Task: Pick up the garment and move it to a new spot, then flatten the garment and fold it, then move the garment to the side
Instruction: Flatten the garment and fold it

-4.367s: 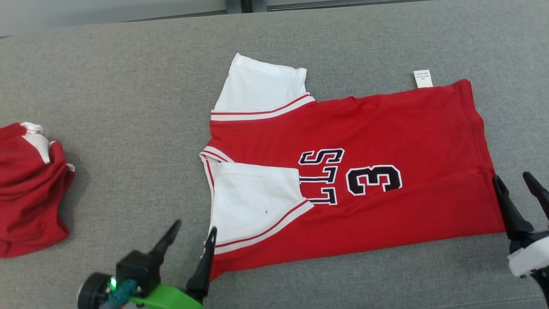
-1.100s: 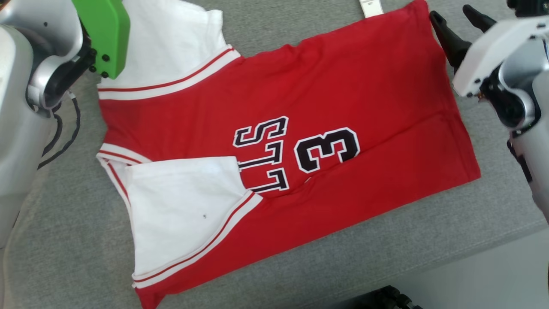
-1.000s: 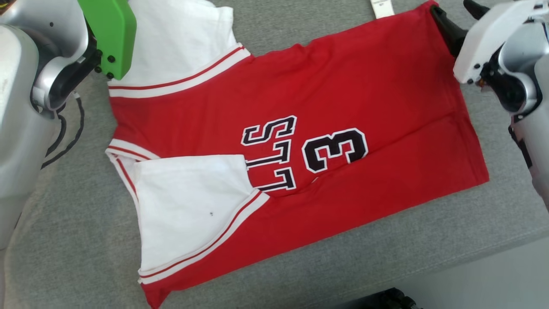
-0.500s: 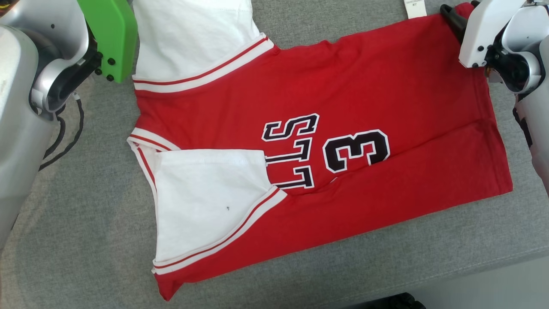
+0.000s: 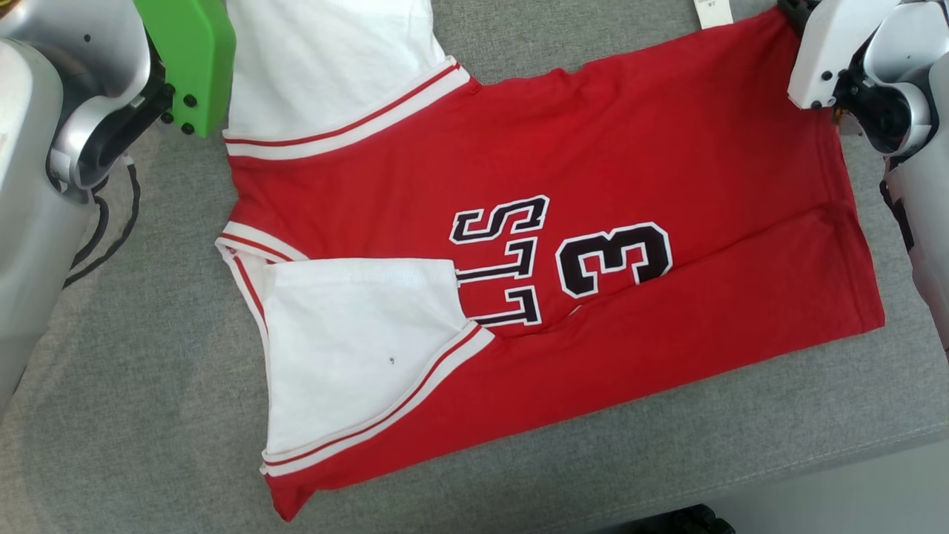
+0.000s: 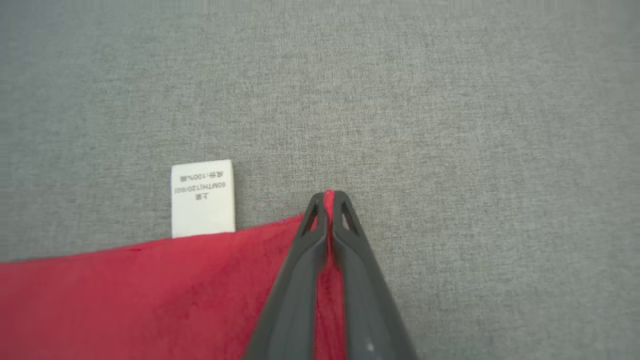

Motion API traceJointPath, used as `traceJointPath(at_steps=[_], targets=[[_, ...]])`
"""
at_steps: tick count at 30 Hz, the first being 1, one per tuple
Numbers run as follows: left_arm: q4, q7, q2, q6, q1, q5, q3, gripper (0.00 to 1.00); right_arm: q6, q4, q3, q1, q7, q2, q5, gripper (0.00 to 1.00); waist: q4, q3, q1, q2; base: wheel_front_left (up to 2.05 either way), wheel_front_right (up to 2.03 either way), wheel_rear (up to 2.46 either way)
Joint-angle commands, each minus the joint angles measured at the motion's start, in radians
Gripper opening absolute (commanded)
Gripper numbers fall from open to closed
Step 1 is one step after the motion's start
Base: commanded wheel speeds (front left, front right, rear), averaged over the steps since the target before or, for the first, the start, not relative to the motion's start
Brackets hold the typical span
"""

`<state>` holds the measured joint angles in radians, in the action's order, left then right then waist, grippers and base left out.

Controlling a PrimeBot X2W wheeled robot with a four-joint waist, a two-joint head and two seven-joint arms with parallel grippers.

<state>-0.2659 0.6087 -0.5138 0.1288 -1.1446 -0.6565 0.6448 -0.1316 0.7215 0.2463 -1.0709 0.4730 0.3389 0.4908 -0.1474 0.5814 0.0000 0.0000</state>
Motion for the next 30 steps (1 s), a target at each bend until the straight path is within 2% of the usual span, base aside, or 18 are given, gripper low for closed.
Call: traceJointPath(at_steps=[1,15,24,30], targets=[[0.002,-0.015,-0.010,-0.001,-0.015,0.016,-0.002,0.00,0.002,-0.010,-0.007,-0.005,-0.014,0.004,0.004,0.00,0.001,0.000,0.0000,0.0000,0.00,0.00,0.00],[0.035,-0.203,-0.029,0.002,-0.070,-0.010,0.000,0.00,0.002,-0.082,-0.047,0.017,-0.154,0.072,0.076,0.00,0.029,-0.019,0.0000,0.0000,0.00,0.00,0.00],[0.121,-0.222,-0.087,0.001,0.032,-0.079,0.010,0.00,0.002,-0.149,-0.033,0.111,-0.180,0.130,0.148,0.00,0.053,-0.044,0.0000,0.0000,0.00,0.00,0.00],[0.231,-0.235,-0.136,-0.024,0.133,-0.091,0.009,0.00,0.002,-0.205,-0.031,0.196,-0.194,0.165,0.177,0.00,0.071,-0.076,0.0000,0.0000,0.00,0.00,0.00]])
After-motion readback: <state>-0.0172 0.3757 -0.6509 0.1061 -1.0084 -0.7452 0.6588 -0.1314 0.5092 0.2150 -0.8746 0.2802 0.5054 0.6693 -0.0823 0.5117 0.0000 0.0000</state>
